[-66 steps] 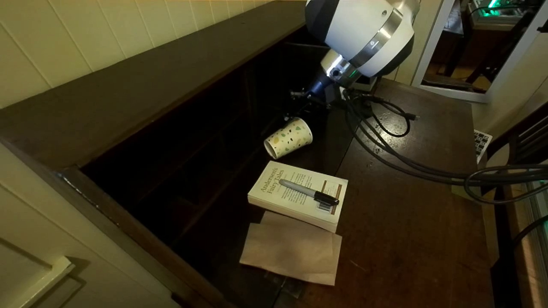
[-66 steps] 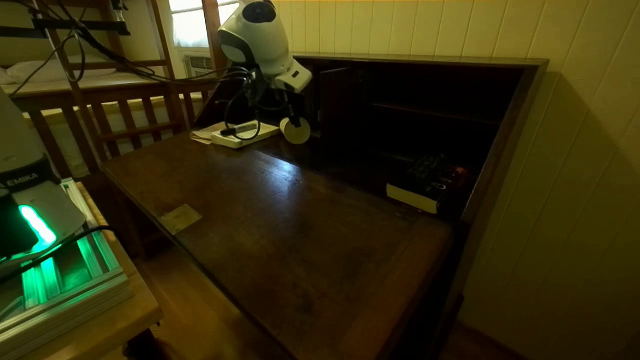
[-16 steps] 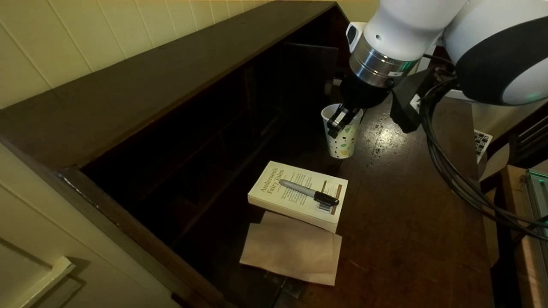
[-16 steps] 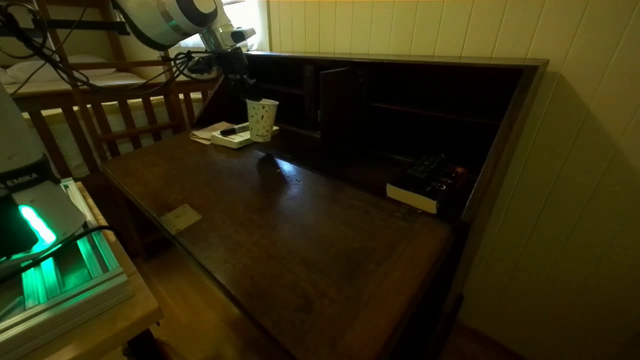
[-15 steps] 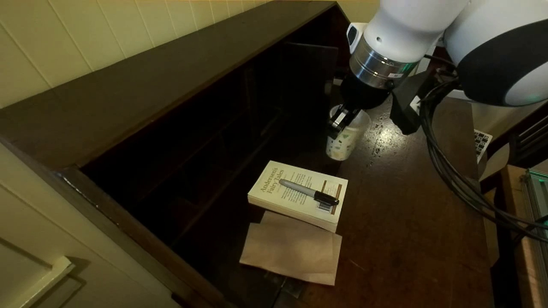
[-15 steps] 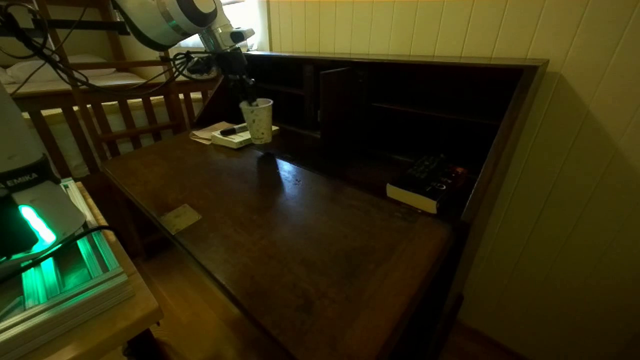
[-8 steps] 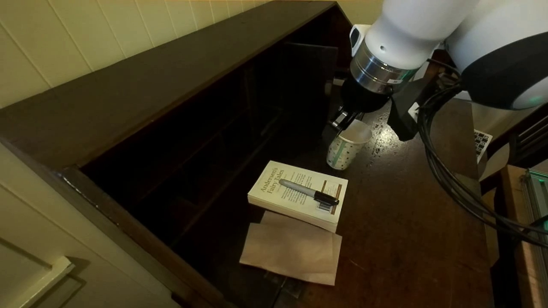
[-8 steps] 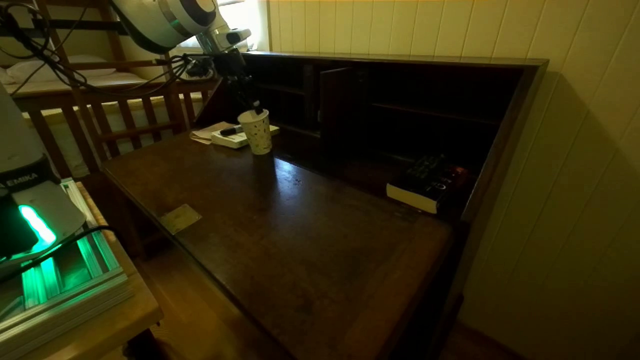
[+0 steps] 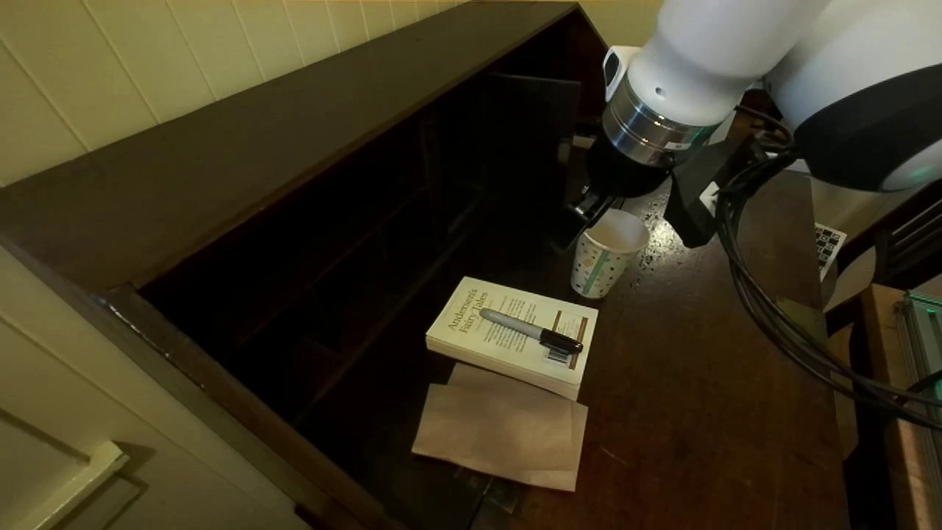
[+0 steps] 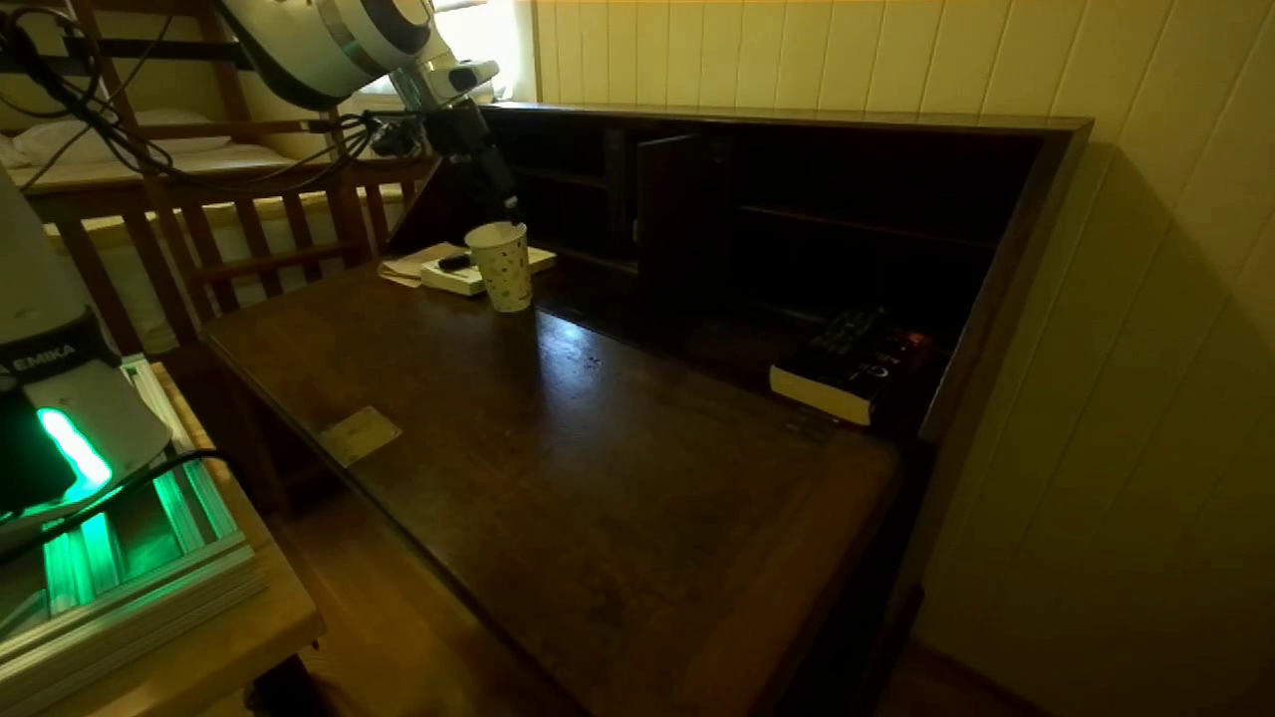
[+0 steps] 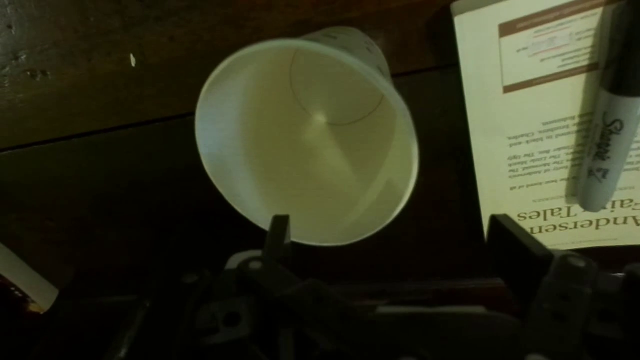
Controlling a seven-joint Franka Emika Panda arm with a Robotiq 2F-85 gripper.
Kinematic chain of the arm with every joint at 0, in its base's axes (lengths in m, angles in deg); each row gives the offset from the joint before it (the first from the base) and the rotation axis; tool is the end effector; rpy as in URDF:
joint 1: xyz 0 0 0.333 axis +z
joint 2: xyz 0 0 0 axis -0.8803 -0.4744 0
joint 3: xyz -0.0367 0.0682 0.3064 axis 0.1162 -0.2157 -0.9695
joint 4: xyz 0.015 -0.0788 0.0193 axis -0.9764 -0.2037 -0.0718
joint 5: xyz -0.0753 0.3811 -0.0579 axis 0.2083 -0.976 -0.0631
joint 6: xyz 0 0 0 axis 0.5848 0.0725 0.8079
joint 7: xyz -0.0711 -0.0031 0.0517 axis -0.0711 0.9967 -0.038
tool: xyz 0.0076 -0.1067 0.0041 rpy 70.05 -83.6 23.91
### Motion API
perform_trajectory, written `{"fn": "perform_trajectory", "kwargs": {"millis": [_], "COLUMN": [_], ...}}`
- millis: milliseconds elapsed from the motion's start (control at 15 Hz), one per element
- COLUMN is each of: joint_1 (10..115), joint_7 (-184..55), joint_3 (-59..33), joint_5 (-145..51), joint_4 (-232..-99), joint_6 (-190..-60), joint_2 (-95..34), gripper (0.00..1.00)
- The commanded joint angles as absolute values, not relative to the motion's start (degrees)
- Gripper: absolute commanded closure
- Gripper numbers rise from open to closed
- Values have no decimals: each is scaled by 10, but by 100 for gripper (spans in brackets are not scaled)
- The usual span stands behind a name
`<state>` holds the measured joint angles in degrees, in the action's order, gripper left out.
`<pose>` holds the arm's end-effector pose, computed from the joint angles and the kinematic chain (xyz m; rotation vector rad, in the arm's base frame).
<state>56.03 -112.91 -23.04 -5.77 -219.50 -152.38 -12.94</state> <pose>0.4643 0.0384 0.2957 2.8905 -0.3075 0.5804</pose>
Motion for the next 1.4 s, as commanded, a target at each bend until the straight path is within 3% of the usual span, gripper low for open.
{"fn": "perform_trajectory", "kwargs": {"millis": [0,1333], "joint_1": [558,525], "joint_7": [-1145,-1056], "joint_3": [-228,-128], "joint_5": [-53,-141], "joint_4": [-2190,-2126], "joint_6": [-1527,-1523], "joint_2": [-131,-60], "gripper": [0,0]}}
